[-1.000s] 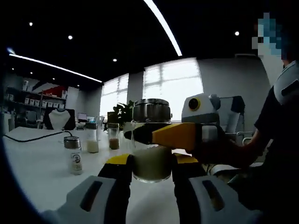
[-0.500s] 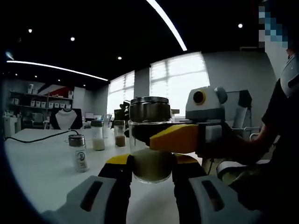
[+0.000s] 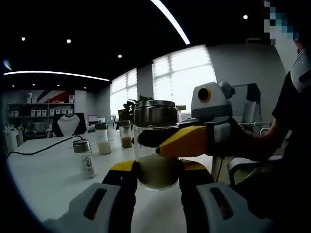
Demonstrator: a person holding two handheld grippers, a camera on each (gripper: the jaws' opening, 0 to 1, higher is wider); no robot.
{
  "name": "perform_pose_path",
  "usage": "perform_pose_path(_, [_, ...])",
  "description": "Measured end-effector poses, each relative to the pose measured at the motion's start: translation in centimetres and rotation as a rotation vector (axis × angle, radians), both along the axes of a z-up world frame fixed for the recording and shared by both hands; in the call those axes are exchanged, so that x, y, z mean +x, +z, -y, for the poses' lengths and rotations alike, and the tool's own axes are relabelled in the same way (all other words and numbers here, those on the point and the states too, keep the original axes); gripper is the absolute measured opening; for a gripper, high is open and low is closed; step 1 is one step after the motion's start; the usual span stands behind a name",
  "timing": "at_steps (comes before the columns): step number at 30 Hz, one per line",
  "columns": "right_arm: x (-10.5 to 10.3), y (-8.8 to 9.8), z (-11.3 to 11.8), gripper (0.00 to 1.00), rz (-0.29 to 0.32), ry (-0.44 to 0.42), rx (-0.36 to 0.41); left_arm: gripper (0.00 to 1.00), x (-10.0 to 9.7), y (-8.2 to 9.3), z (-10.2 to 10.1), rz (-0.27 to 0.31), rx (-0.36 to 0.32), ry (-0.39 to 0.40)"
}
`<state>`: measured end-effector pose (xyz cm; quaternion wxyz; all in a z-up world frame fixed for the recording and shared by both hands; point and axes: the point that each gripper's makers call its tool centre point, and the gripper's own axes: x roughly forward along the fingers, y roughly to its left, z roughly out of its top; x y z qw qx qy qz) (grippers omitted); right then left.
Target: Rotate the seasoning bottle until the label or dispensing opening points toward the visible target arrow and the bottle remains upright within the marked orientation range
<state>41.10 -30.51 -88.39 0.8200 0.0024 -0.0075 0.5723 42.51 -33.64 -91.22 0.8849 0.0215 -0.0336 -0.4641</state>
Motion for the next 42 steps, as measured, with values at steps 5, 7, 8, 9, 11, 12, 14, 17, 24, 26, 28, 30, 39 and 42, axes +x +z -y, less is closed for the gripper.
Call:
perform_pose_path(5, [0.4,0.2,0.1,0.31,-0.014,-0.003,0.033,0.36,0.2,0.2,-0.3,0.019,-0.002,0.010])
perform_pose_path(7, [0.7,0.1,0.0,0.31,-0.012,-0.010,0.028,0.38,0.4,0.0,-0.6,0.023,0.017,0.025])
perform_pose_path(8, [0.9,0.0,0.0,0.31,-0.008,-0.014,0.019,0.40,0.5,-0.2,-0.7,0.023,0.032,0.032])
perform_pose_path(9, [1.1,-0.1,0.0,0.31,-0.005,-0.020,0.011,0.42,0.7,-0.4,-1.0,0.038,0.051,0.053])
perform_pose_path(11, [1.5,-0.2,0.0,0.31,0.000,-0.030,0.006,0.48,0.8,-0.5,-1.2,0.042,0.057,0.063])
perform_pose_path(12, [1.9,-0.2,0.0,0.31,0.015,-0.036,0.000,0.50,1.0,-0.6,-1.5,0.032,0.061,0.073])
perform_pose_path(14, [2.5,-0.3,0.1,0.31,0.023,-0.051,-0.012,0.52,1.2,-0.6,-2.0,0.028,0.066,0.089])
perform_pose_path(17, [3.5,-0.3,0.5,0.31,0.024,-0.068,-0.004,0.60,1.5,-0.5,-2.8,0.031,0.066,0.109])
perform_pose_path(24, [7.0,-0.3,1.4,0.31,0.035,-0.112,-0.001,0.82,2.1,-1.6,-3.6,0.005,0.127,0.144])
perform_pose_path(26, [7.8,-0.3,1.6,0.31,0.032,-0.117,-0.003,0.89,2.3,-1.8,-3.8,0.000,0.141,0.158])
perform_pose_path(28, [9.0,-0.7,1.9,0.31,-0.012,-0.126,0.005,0.95,2.5,-1.8,-4.0,-0.016,0.131,0.169])
perform_pose_path(30, [9.9,-1.0,2.1,0.31,-0.023,-0.132,0.005,0.99,2.7,-1.9,-4.2,-0.041,0.120,0.176])
perform_pose_path(39, [13.7,-2.9,3.3,0.31,-0.075,-0.199,0.004,1.00,2.9,-1.4,-5.3,-0.126,0.045,0.183])
perform_pose_path(42, [14.6,-3.2,3.5,0.31,-0.068,-0.222,-0.008,1.00,2.9,-1.4,-5.6,-0.134,0.031,0.193])
